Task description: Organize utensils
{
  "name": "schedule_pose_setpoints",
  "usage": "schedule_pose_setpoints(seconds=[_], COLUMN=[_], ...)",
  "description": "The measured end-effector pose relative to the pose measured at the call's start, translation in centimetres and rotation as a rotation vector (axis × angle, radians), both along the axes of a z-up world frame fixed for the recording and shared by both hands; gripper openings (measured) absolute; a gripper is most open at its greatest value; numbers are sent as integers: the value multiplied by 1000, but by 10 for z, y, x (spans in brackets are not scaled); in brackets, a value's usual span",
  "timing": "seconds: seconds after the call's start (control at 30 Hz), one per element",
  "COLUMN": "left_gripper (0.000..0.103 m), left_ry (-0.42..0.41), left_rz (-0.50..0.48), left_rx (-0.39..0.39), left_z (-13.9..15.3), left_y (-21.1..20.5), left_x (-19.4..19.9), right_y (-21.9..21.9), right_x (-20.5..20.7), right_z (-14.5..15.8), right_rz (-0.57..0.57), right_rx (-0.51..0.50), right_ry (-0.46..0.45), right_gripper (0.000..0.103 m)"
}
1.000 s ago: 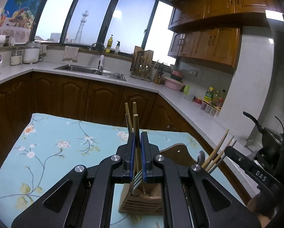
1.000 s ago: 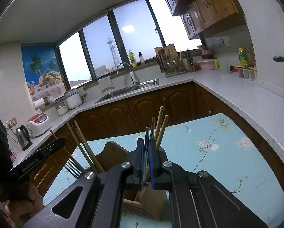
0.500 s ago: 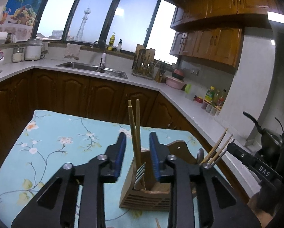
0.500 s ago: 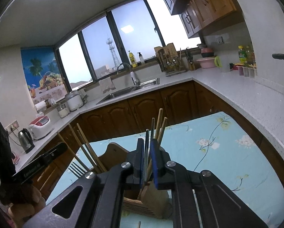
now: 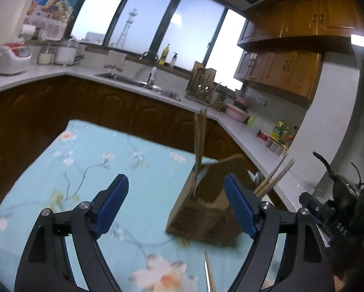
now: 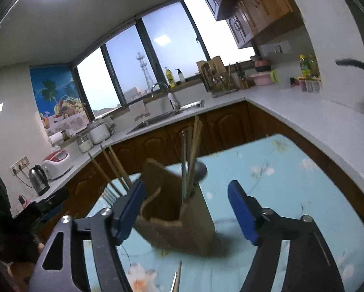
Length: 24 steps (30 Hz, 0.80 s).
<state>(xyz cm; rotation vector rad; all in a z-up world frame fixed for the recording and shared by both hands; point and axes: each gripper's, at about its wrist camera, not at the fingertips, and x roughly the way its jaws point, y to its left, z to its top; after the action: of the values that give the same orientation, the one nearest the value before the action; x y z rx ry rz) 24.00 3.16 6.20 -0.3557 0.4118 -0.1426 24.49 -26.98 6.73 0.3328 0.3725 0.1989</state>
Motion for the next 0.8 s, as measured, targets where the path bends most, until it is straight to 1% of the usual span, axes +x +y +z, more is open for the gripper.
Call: schedule_pose_setpoints(seconds=[0.17,0.33,0.4,0.57,0.63,0.8], left_gripper=[86,86,86,86,86,87], left_ry=[61,113,120,116,103,76], left_rz=[16,22,24,40,44,46], left_rx=[-10,-15,-18,6,15,66], left_z=[-25,-43,-47,-48,-47,-47], left_y=[7,8,8,5,4,-2], left_x=[-28,-55,-68,-97,-108,-130], right_y=[-2,1,1,3,4,6], right_x=[-29,-54,-64,-88,-96,-115], right_z=[-22,-37,-42,-47,-49,-54], right_rz=[11,19,30,54,57,68], right_rx=[26,-3,-1,15,7,-15], right_ry=[37,64,75,94,91,84], right_gripper=[76,77,78,79,80,81])
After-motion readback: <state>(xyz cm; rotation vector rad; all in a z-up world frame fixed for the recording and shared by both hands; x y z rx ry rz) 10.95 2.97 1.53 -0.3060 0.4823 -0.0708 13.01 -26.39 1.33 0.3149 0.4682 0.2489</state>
